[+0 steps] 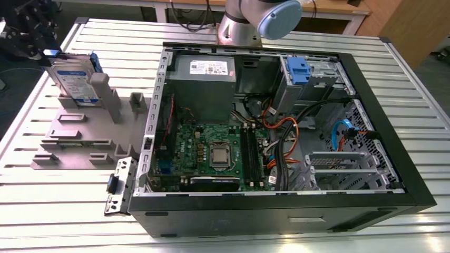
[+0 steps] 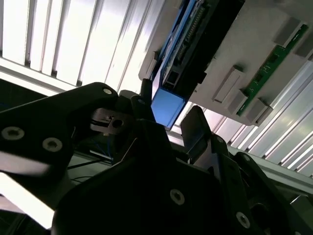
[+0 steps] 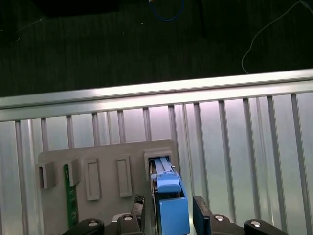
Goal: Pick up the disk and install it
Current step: 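Pick up the disk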
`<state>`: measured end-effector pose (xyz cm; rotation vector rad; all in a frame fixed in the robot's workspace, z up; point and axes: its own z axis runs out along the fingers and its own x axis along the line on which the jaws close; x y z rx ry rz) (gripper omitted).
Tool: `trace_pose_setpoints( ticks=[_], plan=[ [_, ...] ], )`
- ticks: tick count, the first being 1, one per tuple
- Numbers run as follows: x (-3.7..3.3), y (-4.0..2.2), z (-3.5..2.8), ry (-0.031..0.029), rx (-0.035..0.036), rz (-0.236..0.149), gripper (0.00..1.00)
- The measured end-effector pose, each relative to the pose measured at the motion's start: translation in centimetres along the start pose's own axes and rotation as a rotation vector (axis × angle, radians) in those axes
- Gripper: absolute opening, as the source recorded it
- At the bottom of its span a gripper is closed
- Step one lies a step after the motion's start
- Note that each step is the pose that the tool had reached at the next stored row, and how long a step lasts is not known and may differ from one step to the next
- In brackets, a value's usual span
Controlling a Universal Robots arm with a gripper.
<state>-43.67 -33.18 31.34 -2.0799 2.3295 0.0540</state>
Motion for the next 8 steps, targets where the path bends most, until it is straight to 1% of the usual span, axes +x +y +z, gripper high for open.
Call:
trace_pose_setpoints(
  ticks=[5, 8],
  plan=[
    [0.04, 0.1, 0.74, -0.0041, 0.0035, -0.001, 0.51],
    [0.05, 0.11, 1.05, -0.0048, 0.0042, -0.001, 0.51]
  ],
)
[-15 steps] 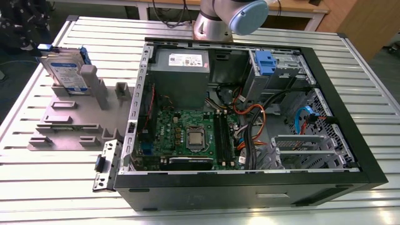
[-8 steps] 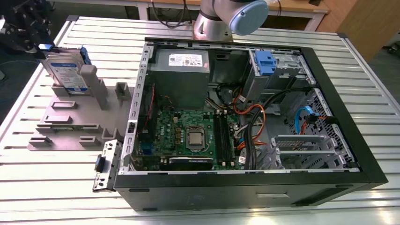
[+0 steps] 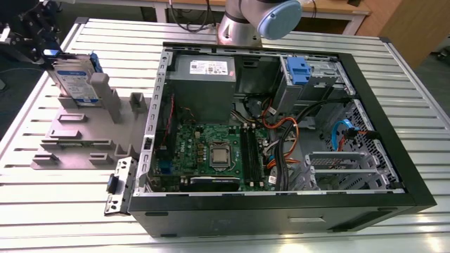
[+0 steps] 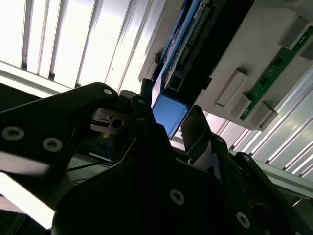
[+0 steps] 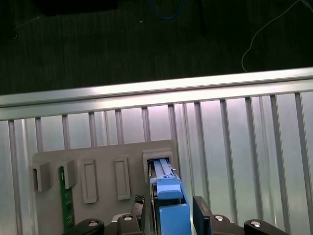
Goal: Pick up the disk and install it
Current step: 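Pick up the disk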
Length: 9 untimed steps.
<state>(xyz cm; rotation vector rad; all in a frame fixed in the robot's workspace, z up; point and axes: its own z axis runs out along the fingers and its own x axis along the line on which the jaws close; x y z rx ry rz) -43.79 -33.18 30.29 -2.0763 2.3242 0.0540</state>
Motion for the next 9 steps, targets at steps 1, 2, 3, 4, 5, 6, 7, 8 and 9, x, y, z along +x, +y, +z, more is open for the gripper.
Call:
trace_pose_setpoints(
  ticks=[1, 2, 3, 4, 5, 6, 7, 8, 9],
  plan=[
    [0.0, 0.0, 0.08, 0.0, 0.0, 0.0, 0.51],
    [0.01, 0.0, 0.17, 0.0001, -0.0001, 0.0, 0.51],
    [0.01, 0.0, 0.25, 0.0, -0.0001, 0.0, 0.51],
    [0.01, 0.0, 0.25, 0.0001, -0.0003, 0.0, 0.51],
    [0.01, 0.0, 0.25, 0.0001, -0.0002, 0.0, 0.51],
    [0.01, -0.01, 0.25, 0.0001, -0.0002, 0.0, 0.51],
    [0.01, 0.0, 0.25, 0.0001, -0.0002, 0.0, 0.51],
    [0.01, 0.0, 0.27, 0.0001, -0.0002, 0.0, 0.51],
    [0.01, -0.01, 0.29, 0.0001, -0.0003, -0.003, 0.51]
  ],
)
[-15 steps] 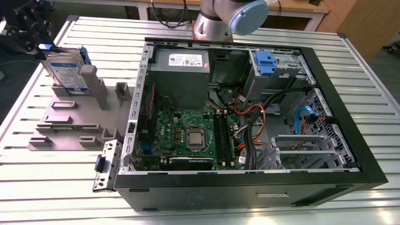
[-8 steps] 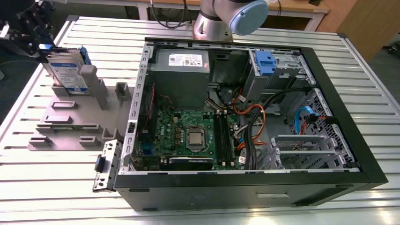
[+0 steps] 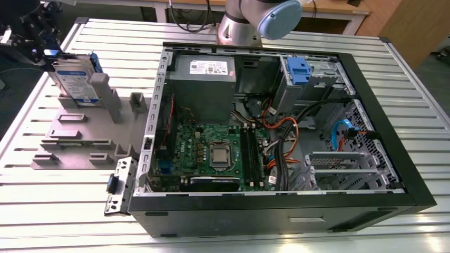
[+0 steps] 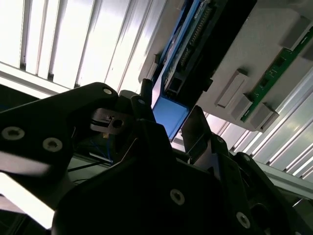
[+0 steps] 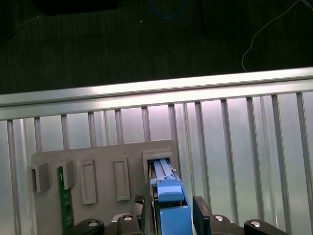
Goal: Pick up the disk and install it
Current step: 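Pick up the disk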
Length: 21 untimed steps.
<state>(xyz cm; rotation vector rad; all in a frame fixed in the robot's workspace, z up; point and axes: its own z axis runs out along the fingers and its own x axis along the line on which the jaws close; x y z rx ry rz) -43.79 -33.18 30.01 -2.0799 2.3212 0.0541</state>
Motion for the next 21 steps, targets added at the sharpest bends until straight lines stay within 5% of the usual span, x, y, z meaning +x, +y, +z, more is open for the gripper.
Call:
trace_pose_setpoints(
  ticks=[5, 10, 21],
  plan=[
    [0.03, 0.08, 0.41, 0.0003, -0.0025, -0.06, 0.51],
    [-0.08, 0.13, 0.91, -0.0005, -0.0026, -0.063, 0.51],
    [-0.08, 0.13, 0.95, -0.0006, -0.0028, -0.063, 0.51]
  ],
)
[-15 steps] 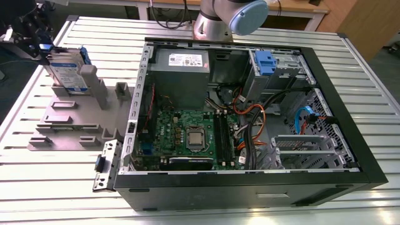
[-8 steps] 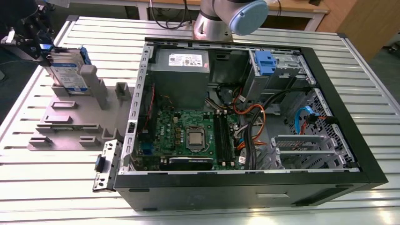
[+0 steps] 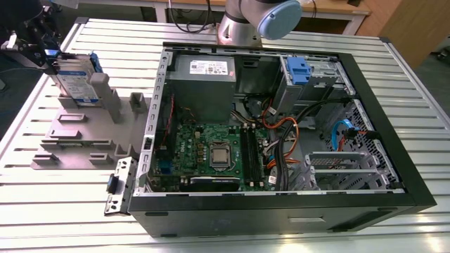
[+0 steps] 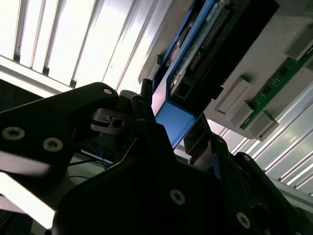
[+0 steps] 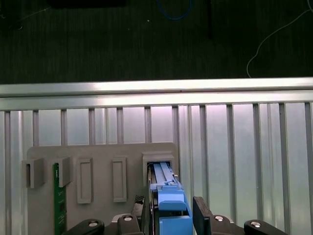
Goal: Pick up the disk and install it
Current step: 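Pick up the disk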
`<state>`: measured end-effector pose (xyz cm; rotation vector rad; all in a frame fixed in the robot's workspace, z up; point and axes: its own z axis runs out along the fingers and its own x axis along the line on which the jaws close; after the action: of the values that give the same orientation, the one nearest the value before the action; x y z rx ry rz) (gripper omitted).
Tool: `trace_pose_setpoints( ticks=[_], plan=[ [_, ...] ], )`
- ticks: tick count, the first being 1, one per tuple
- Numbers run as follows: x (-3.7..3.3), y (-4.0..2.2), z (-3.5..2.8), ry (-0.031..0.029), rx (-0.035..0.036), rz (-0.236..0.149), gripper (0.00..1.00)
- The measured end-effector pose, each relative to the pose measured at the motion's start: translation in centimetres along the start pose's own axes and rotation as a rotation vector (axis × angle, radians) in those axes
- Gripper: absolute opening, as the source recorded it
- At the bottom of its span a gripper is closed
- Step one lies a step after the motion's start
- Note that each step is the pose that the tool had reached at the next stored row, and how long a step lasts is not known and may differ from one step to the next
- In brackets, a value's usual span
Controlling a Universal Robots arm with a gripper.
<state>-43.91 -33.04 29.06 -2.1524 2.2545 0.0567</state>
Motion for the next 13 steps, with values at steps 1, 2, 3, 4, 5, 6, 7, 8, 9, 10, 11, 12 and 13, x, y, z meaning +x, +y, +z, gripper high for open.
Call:
trace_pose_setpoints(
  ticks=[1, 2, 3, 4, 5, 6, 7, 8, 9, 10, 11, 12, 13],
  plan=[
    [0.0, 0.0, 0.01, 0.0, 0.0, 0.0, 0.51],
    [0.0, 0.0, 0.02, 0.0, 0.0001, 0.0, 0.51],
    [0.0, 0.0, 0.02, 0.0, 0.0001, 0.0, 0.51],
    [0.0, 0.0, 0.03, 0.0, 0.0001, 0.0, 0.51],
    [0.0, 0.0, 0.03, 0.0, 0.0, 0.0, 0.49],
    [0.0, 0.0, 0.03, 0.0, 0.0, 0.0, 0.49],
    [0.0, 0.0, 0.04, 0.0, 0.0001, 0.0, 0.42],
    [0.0, 0.0, 0.04, 0.0, 0.0, 0.0, 0.42],
    [0.0, 0.0, 0.04, 0.0, 0.0001, 0.0, 0.42],
    [0.0, 0.0, 0.04, 0.0001, 0.0, 0.0, 0.42],
    [0.0, 0.0, 0.04, 0.0001, 0.0, 0.0, 0.42],
    [0.01, 0.0, 0.05, 0.0001, 0.0001, 0.0, 0.42],
    [0.01, 0.0, 0.05, 0.0005, 0.0001, 0.0, 0.42]
  ],
)
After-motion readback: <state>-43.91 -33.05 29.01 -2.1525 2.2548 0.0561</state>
